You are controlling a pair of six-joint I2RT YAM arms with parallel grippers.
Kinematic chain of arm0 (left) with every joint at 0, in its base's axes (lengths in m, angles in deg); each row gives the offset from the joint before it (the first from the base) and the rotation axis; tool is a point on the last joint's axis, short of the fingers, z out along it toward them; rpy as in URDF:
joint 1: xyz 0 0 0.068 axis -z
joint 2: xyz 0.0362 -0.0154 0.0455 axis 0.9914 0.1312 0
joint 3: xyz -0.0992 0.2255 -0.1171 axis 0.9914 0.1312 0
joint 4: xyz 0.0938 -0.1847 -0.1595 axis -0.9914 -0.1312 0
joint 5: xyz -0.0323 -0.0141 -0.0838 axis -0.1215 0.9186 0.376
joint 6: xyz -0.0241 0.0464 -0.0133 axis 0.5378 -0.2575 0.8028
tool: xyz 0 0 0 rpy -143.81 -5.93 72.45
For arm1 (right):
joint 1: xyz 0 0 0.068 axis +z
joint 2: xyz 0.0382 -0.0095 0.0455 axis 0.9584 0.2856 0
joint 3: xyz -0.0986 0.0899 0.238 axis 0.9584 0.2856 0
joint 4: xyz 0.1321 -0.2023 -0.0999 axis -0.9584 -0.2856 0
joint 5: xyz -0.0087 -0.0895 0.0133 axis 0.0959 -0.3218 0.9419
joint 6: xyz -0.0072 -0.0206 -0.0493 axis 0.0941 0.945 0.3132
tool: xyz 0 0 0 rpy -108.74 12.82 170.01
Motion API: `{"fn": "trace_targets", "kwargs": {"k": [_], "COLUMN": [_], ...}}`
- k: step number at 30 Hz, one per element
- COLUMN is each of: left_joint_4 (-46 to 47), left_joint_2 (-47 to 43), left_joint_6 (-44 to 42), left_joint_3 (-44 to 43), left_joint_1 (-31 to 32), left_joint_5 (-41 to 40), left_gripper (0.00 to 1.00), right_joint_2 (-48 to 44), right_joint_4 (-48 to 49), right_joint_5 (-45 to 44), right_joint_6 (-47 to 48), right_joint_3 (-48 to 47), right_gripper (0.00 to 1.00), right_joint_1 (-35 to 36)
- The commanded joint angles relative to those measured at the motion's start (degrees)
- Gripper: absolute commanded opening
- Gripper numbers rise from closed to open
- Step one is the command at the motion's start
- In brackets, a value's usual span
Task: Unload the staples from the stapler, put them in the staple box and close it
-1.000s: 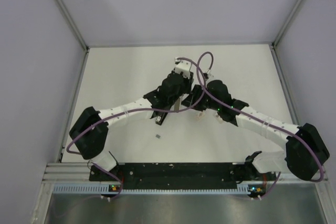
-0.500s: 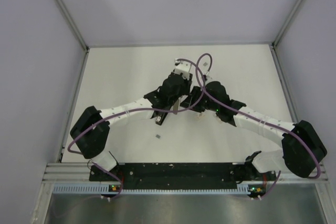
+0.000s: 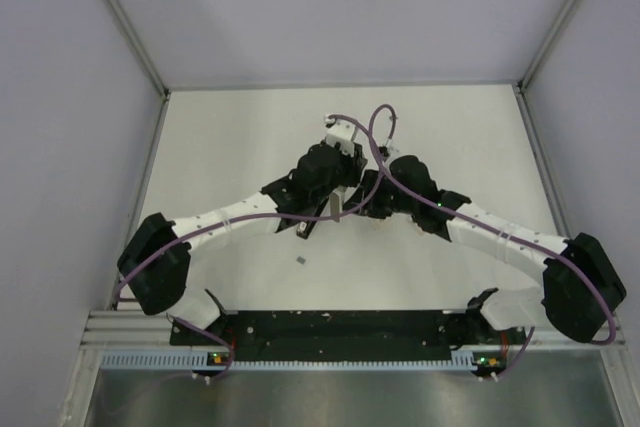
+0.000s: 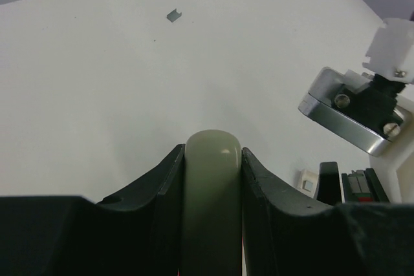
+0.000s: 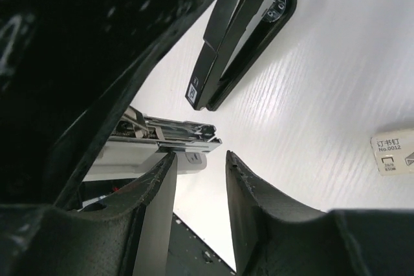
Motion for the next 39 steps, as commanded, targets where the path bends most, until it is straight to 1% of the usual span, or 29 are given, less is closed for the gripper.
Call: {"fn": "trace_targets", "kwargs": {"k": [1, 7, 12, 14, 16, 17, 19, 21, 24, 27, 28, 30, 31, 34, 35, 39], "left_joint_4": [5.7, 9.6, 17.8, 21.7, 26.3, 28.7, 31.5, 31.1, 25.3, 21.6, 21.2, 23.8, 25.2, 29.6, 30.8, 34.9], "left_joint_2": [-4.9, -6.8, -8.6, -9.1, -9.8, -10.3, -11.2, -11.8, -11.5, -12.0, -12.5, -14.3, -15.0, -16.4, -16.6, -16.7], "left_joint_6": [2.3, 1.7, 1.6, 2.0, 2.6, 2.9, 4.3, 5.7, 9.1, 13.0, 14.0, 14.8, 15.0, 15.2, 15.3, 16.3], "left_joint_3": [2.3, 5.3, 8.2, 9.7, 11.7, 12.6, 13.6, 12.9, 9.0, 7.1, 7.2, 9.2, 10.1, 12.4, 13.0, 14.4], "left_joint_1": [1.0, 1.0, 1.1, 1.1, 1.1, 1.0, 1.0, 1.0, 1.0, 1.0, 1.0, 1.0, 1.1, 1.1, 1.0, 1.1], "left_joint_5": [3.7, 3.4, 3.2, 2.6, 2.1, 2.0, 1.7, 1.9, 4.1, 5.3, 5.3, 5.7, 5.6, 5.4, 5.1, 5.2], "left_gripper": [0.0, 0.0, 0.0, 0.0, 0.0, 0.0, 0.0, 0.0, 0.0, 0.0, 0.0, 0.0, 0.0, 0.0, 0.0, 0.0], "right_joint_2": [-3.8, -8.5, -12.6, -14.4, -16.2, -17.4, -19.6, -21.2, -22.9, -24.2, -24.5, -24.9, -24.7, -24.2, -24.1, -20.6], "right_joint_4": [-3.0, -10.7, -14.8, -15.1, -15.0, -14.5, -13.2, -13.0, -14.6, -18.4, -19.0, -19.5, -19.3, -14.0, -12.2, -10.1], "right_joint_5": [1.2, -3.0, -2.8, -0.9, 0.9, 2.0, 3.5, 5.0, 8.8, 12.1, 12.7, 13.0, 14.5, 17.6, 16.8, 9.8], "right_joint_6": [3.7, 8.5, 10.4, 9.6, 8.1, 7.5, 7.7, 10.8, 19.4, 25.0, 25.1, 22.7, 21.2, 13.8, 11.9, 7.6], "right_joint_3": [-2.9, -3.1, -1.5, -0.6, 0.6, 1.1, 1.8, 1.4, -0.4, -2.8, -3.2, -3.1, -2.8, -0.3, 0.6, 0.3], "right_gripper": [0.38, 0.4, 0.42, 0.48, 0.6, 0.65, 0.67, 0.67, 0.69, 0.7, 0.72, 0.73, 0.72, 0.69, 0.68, 0.66], "right_joint_1": [-1.4, -4.6, -6.8, -6.8, -6.9, -6.8, -6.7, -6.8, -6.7, -6.2, -6.1, -6.1, -6.1, -4.7, -3.4, 2.3]}}
